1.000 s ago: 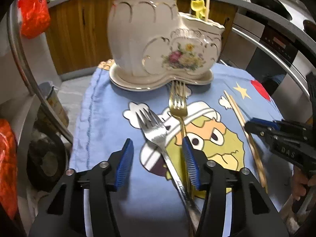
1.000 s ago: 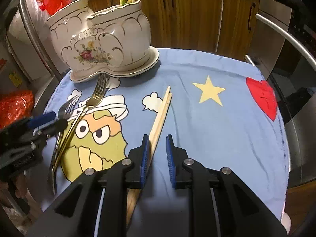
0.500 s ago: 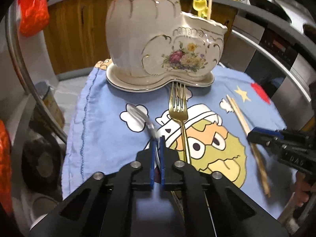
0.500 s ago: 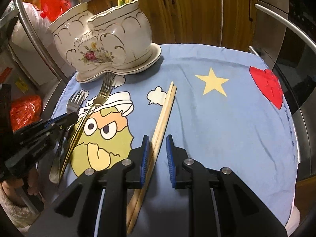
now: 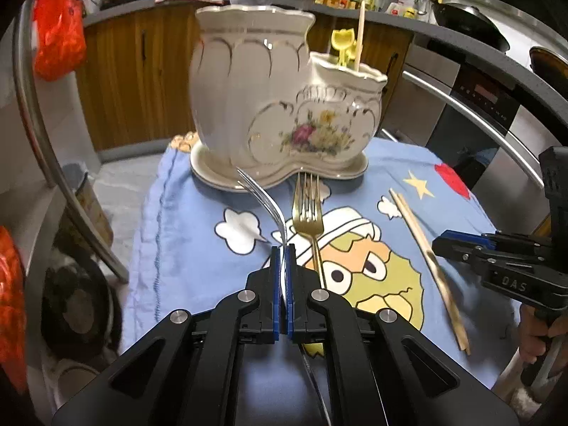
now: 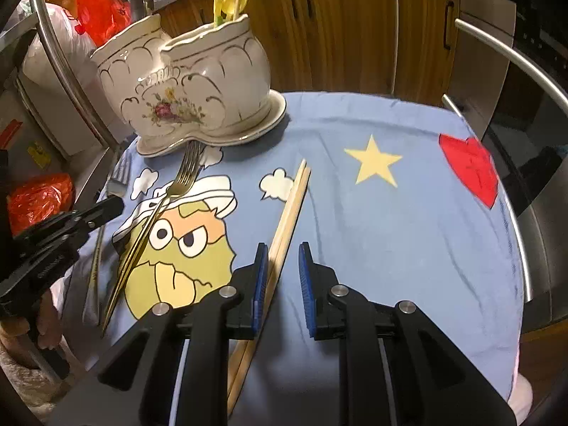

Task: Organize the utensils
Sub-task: 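Close the right tool on a wooden chopstick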

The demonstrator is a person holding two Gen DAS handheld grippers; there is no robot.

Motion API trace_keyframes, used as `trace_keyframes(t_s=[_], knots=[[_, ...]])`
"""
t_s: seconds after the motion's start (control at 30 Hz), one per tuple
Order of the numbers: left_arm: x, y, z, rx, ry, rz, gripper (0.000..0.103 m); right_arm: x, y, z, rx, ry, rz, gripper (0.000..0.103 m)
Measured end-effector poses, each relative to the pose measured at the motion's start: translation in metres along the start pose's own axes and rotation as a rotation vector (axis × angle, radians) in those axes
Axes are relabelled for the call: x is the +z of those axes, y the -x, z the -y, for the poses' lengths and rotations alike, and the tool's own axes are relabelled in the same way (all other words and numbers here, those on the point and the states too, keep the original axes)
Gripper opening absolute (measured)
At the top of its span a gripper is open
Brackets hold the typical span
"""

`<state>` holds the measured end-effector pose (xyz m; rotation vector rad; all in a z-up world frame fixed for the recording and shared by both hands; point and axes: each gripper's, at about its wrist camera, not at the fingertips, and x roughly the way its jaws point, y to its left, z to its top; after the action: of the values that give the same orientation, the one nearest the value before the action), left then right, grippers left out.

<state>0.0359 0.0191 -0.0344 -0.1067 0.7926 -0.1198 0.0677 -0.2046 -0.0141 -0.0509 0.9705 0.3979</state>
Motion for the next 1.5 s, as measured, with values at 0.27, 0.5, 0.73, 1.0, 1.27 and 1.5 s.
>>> trace_keyframes(t_s=[0.27,0.5,0.73,1.0,1.27,1.5], knots=[[0.000,0.005,-0.003,-0.013,0.006,0.006,0.003,-0.002,-0.008,-0.006,-0.031,0.036,-0.032,0.011],[0.000,0.007,-0.004,-0.022,0.008,0.013,0.003,-0.003,-0.008,0.009,-0.049,-0.007,-0.063,0.007],[-0.001,0.008,-0.006,-0.029,0.013,0.012,0.003,0.000,-0.004,-0.003,-0.002,-0.004,-0.053,0.007],[-0.001,0.010,-0.008,-0.035,0.018,0.018,0.003,-0.002,-0.009,-0.010,-0.062,0.024,-0.061,0.007],[-0.002,0.011,-0.007,-0.045,0.015,0.020,0.003,0.009,-0.020,-0.005,-0.081,0.007,-0.072,0.010],[-0.002,0.014,-0.008,-0.049,0.014,0.024,0.003,0.004,-0.018,-0.005,-0.080,0.010,-0.050,0.005]])
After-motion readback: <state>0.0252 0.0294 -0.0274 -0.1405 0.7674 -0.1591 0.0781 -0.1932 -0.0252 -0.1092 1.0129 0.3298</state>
